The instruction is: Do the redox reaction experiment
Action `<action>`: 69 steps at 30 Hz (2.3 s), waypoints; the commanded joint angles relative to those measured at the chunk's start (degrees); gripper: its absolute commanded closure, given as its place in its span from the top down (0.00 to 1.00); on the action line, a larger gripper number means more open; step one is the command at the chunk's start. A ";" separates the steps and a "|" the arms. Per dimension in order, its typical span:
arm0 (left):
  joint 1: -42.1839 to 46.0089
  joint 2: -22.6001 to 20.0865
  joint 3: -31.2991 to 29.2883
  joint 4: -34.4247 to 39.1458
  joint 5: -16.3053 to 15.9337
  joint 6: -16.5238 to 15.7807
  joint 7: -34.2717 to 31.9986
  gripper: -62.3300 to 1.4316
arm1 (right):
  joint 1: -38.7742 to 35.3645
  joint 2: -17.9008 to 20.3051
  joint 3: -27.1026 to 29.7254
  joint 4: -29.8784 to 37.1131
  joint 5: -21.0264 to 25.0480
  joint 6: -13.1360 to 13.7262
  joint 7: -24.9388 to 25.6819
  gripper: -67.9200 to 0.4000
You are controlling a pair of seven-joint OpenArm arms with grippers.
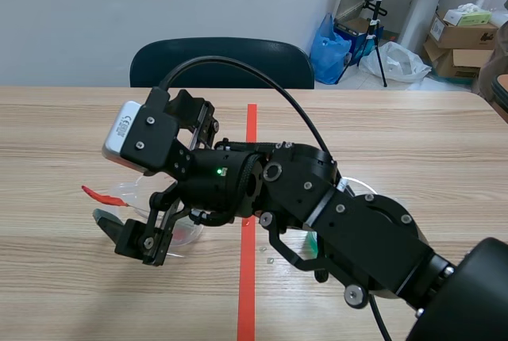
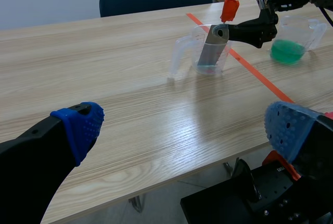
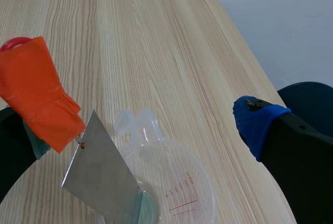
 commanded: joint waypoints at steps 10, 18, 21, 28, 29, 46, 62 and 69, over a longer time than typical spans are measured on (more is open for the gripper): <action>0.04 0.00 0.15 0.66 -0.37 -0.07 -1.05 1.00 | 0.68 -0.04 0.04 0.61 0.76 -0.37 0.81 1.00; 0.04 0.00 0.15 0.66 -0.37 -0.07 -1.05 1.00 | 0.68 -0.04 0.04 0.61 0.76 -0.37 0.81 1.00; 0.04 0.00 0.15 0.66 -0.37 -0.07 -1.05 1.00 | 0.68 -0.04 0.04 0.61 0.76 -0.37 0.81 1.00; 0.04 0.00 0.15 0.66 -0.37 -0.07 -1.05 1.00 | 0.68 -0.04 0.04 0.61 0.76 -0.37 0.81 1.00; 0.04 0.00 0.15 0.66 -0.37 -0.07 -1.05 1.00 | 0.68 -0.04 0.04 0.61 0.76 -0.37 0.81 1.00; 0.04 0.00 0.15 0.66 -0.37 -0.07 -1.05 1.00 | -0.17 -0.55 0.00 0.63 0.76 -0.13 0.83 1.00; 0.04 1.55 0.15 0.68 -0.42 -0.02 -1.18 1.00 | -5.92 0.04 -4.35 7.65 0.83 -0.39 1.20 1.00; 0.02 7.13 -0.50 1.44 -1.22 0.57 -1.25 1.00 | -10.62 4.74 -3.10 19.52 0.92 -3.54 0.02 1.00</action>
